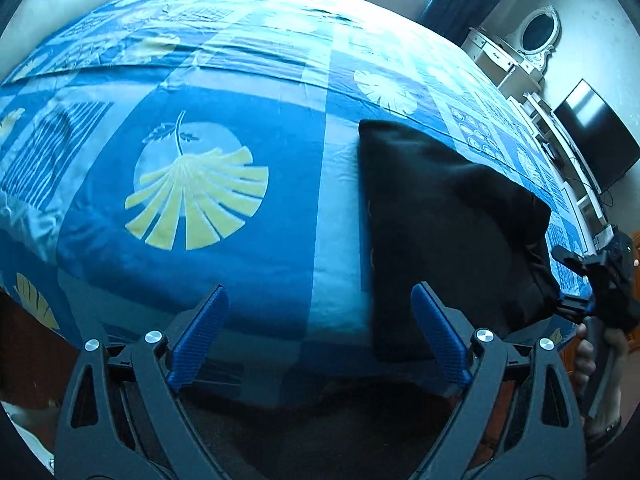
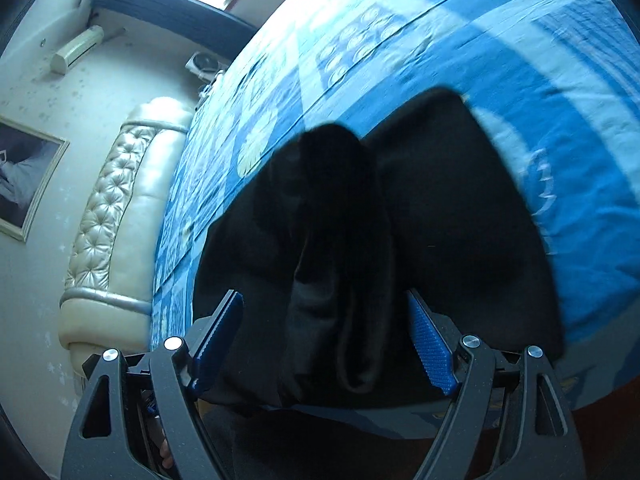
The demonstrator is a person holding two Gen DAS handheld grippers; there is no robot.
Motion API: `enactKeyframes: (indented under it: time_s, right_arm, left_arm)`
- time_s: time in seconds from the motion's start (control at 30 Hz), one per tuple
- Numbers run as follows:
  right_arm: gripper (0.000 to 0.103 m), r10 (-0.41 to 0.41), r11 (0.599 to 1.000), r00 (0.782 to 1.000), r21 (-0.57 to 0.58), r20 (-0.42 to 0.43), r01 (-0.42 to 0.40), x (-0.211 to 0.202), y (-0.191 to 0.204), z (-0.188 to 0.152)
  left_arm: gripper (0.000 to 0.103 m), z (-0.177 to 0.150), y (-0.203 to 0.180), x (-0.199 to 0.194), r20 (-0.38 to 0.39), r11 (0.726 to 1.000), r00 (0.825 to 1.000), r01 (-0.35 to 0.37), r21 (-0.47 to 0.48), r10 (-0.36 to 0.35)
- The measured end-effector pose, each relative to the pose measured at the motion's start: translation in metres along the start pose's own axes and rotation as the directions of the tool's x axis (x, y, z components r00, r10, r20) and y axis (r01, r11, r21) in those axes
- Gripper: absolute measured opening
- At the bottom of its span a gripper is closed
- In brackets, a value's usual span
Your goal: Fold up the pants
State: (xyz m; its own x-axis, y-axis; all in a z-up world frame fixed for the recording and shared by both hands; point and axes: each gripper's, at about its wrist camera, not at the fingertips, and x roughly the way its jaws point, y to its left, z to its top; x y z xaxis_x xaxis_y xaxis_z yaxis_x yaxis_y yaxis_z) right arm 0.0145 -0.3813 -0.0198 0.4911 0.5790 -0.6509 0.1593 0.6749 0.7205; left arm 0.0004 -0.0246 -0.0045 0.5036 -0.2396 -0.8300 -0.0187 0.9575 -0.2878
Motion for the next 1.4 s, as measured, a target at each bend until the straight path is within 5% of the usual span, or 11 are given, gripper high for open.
enactKeyframes:
  time_s: [0.07, 0.1, 0.17, 0.27, 0.63, 0.93, 1.4]
  right_arm:
    - [0.068, -0.013, 0.999, 1.0, -0.032, -0.004, 0.013, 0.005, 0.006, -0.001]
    - [0.045, -0.023, 0.999, 1.0, -0.047, -0.014, 0.022, 0.008, 0.009, -0.001]
    - [0.024, -0.038, 0.998, 0.999, -0.043, -0.024, 0.037, 0.013, 0.01, -0.001]
    - [0.015, -0.039, 0.998, 0.999, -0.041, 0.007, 0.039, 0.008, 0.012, -0.003]
    - [0.013, -0.045, 0.986, 0.983, -0.149, 0.178, 0.072, -0.061, 0.039, 0.011]
    - [0.013, -0.094, 0.994, 0.986, -0.036, 0.138, 0.1, -0.048, -0.016, 0.011]
    - [0.013, -0.017, 0.998, 0.994, 0.055, 0.107, 0.011, -0.032, -0.05, 0.012]
  left_arm:
    - [0.092, -0.003, -0.001, 0.001, -0.008, 1.0, 1.0, 0.01, 0.005, -0.01]
    - [0.092, -0.005, -0.001, 0.002, -0.01, 1.0, 1.0, 0.014, 0.008, -0.014]
    - [0.092, -0.006, -0.002, 0.003, -0.015, 1.0, 1.0, 0.022, 0.012, -0.022]
    - [0.092, -0.009, -0.006, 0.004, -0.023, 0.999, 0.999, 0.036, 0.016, -0.036]
    - [0.092, -0.008, -0.024, 0.005, -0.023, 0.998, 0.999, 0.044, 0.045, -0.043]
    - [0.092, -0.012, -0.041, 0.018, -0.054, 0.996, 0.998, 0.037, 0.084, -0.032]
    - [0.092, -0.011, -0.044, 0.026, -0.069, 0.994, 0.997, 0.032, 0.1, -0.025]
